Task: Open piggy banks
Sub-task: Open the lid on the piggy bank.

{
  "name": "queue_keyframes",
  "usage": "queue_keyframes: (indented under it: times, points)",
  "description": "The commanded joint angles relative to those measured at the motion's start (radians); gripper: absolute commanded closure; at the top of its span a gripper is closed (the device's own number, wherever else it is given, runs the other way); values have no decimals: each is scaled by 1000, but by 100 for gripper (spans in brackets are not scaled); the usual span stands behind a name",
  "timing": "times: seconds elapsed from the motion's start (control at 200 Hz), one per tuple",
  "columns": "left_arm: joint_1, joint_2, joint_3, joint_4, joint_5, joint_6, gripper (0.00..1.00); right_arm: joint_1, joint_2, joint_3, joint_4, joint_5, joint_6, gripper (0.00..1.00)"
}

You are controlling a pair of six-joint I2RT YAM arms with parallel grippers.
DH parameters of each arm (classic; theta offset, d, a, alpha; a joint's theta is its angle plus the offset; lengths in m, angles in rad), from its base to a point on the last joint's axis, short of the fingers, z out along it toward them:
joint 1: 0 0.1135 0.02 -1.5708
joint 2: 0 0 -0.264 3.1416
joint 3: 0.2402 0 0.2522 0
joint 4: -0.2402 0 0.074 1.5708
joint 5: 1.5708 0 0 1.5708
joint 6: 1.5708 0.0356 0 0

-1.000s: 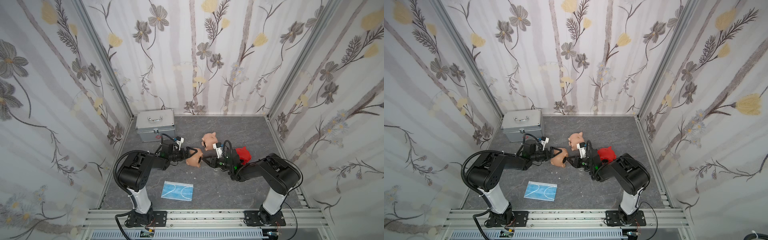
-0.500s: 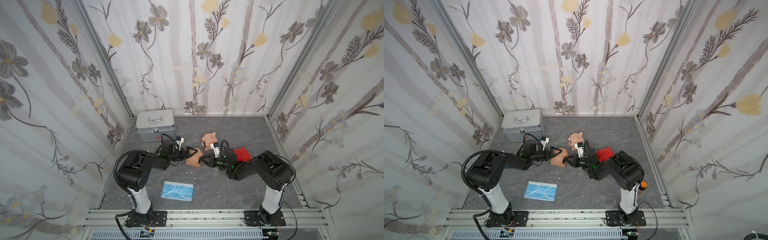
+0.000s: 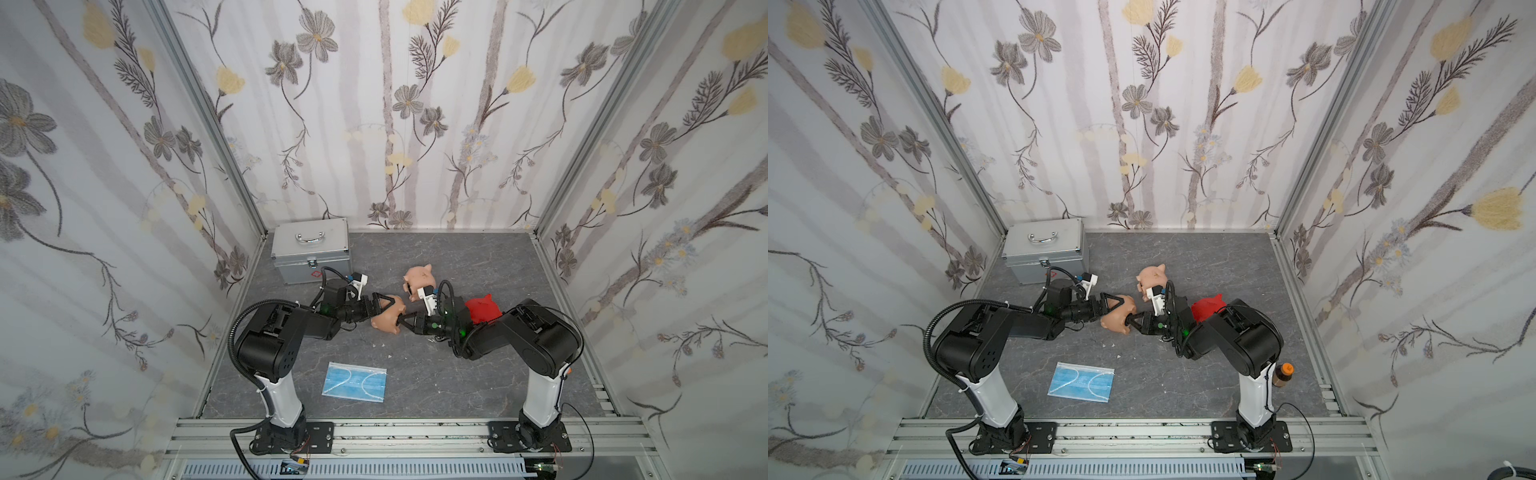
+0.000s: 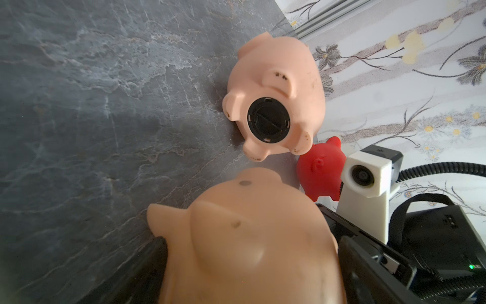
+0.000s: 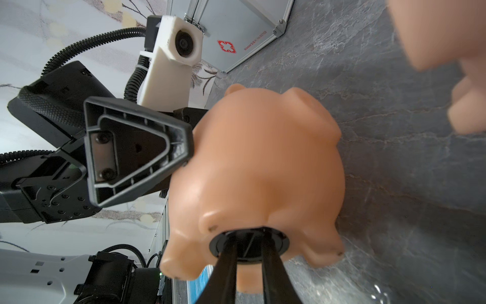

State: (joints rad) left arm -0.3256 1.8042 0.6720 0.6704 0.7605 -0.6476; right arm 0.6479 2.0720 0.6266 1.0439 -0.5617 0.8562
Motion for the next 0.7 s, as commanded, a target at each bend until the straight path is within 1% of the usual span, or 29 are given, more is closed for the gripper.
queue_keyframes:
  times: [0.0,0.225,0.405,0.7]
  points:
    - [-9,10,-9,-143,-17,5,0,1,8,18,53,6,36,80]
    - [-13,8,-9,-143,-17,3,0,4,8,25,38,27,104,78]
    - [-15,7,-8,-144,-18,4,0,5,8,25,54,29,150,79]
    - [-20,7,-11,-148,-20,5,0,7,16,22,97,52,187,88]
